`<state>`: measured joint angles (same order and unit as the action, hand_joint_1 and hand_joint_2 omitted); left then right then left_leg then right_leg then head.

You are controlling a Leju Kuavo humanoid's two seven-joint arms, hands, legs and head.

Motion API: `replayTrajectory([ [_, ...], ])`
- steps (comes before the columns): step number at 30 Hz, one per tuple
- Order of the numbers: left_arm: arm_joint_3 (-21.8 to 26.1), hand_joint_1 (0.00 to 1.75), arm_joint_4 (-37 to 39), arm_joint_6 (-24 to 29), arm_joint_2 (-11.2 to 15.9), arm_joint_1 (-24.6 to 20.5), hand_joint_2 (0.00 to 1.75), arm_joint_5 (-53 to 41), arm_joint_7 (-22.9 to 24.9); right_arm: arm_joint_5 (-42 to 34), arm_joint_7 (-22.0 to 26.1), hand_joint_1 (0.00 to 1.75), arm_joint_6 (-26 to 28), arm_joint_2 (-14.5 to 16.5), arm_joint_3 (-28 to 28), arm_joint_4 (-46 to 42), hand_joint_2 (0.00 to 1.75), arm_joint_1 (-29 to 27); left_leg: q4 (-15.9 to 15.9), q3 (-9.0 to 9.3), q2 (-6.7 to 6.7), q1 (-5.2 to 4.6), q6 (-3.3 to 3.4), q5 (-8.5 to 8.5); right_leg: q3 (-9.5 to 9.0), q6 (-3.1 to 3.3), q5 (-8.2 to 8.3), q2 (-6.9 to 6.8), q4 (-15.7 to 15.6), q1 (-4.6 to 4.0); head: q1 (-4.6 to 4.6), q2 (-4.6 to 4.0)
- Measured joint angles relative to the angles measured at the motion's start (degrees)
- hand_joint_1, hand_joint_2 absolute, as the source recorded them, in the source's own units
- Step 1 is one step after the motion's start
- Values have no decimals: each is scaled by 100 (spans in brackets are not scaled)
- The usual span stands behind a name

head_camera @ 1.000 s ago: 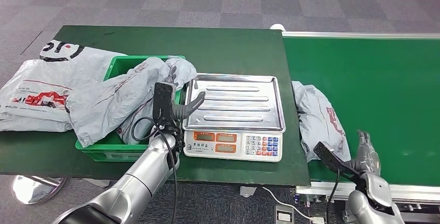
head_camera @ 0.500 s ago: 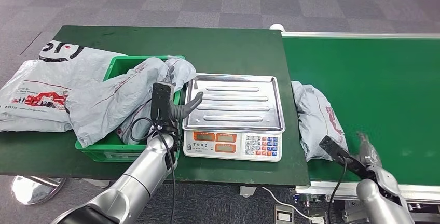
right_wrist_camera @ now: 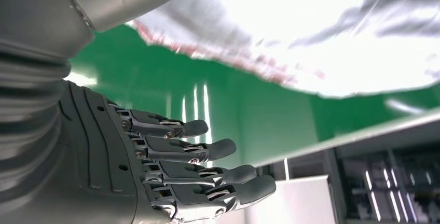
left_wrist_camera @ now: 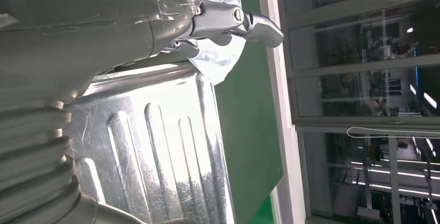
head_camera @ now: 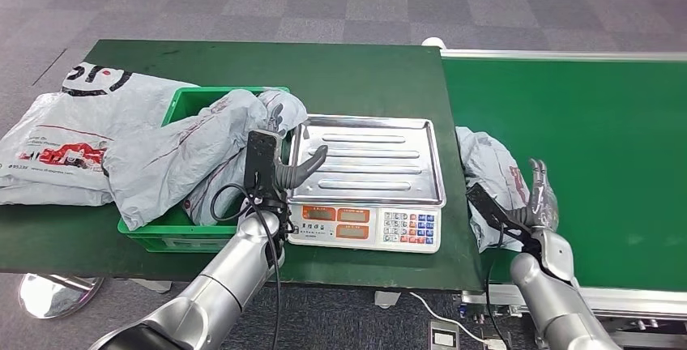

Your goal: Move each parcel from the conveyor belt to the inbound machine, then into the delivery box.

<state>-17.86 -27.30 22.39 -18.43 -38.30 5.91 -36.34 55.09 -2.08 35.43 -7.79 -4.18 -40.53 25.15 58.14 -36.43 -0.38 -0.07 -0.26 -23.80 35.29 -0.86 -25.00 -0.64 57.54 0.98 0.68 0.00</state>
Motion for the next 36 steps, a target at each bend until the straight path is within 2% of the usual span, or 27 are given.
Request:
replayTrajectory([
  [3, 0, 0, 1, -46, -5, 0, 175, -1, 19, -115, -100, 0, -383, 82, -11, 309, 175, 147, 1, 0, 0, -1, 0, 0, -1, 0, 0, 0, 0, 1, 0, 0],
  [8, 0, 0, 1, -73, -4, 0, 175, 12, 43, -274, -388, 0, -1340, 120, -11, 632, 175, 285, 1, 1, 1, -3, 0, 0, -1, 0, 1, 2, 0, 2, 0, 0],
  [13, 0, 0, 1, -73, -1, -1, 175, 41, 52, -333, -521, 0, -1912, 95, -14, 802, 175, 460, 1, 4, 3, -2, 0, 0, -1, 0, 1, 5, -1, 1, 0, 0],
  [16, 0, 0, -1, -73, 17, 0, 175, 93, 47, -352, -620, 0, -2534, -16, -91, 851, 175, 561, 1, 5, 3, -1, 0, 0, -3, 0, 1, 4, -1, 1, 0, 0],
  [20, 0, 0, -2, -73, 55, 1, 175, 128, 38, -350, -665, 175, -2922, -153, -207, 894, 175, 655, 1, 5, 0, -2, 1, 1, -7, -1, 1, 0, -1, 1, 0, 0],
  [26, 0, 0, -2, -27, 120, 17, 175, 206, -22, -507, -583, 175, -3329, -295, -390, 1022, 175, 931, 2, 7, 1, -2, 1, 1, -8, -2, 2, 2, -1, 2, 0, 0],
  [36, 0, 0, -11, 35, 193, 52, 175, 255, -75, -766, -479, 175, -3189, -314, -612, 1199, 175, 1179, 2, 6, -6, -1, -1, 2, -8, -1, 1, -7, 0, 1, 0, 0],
])
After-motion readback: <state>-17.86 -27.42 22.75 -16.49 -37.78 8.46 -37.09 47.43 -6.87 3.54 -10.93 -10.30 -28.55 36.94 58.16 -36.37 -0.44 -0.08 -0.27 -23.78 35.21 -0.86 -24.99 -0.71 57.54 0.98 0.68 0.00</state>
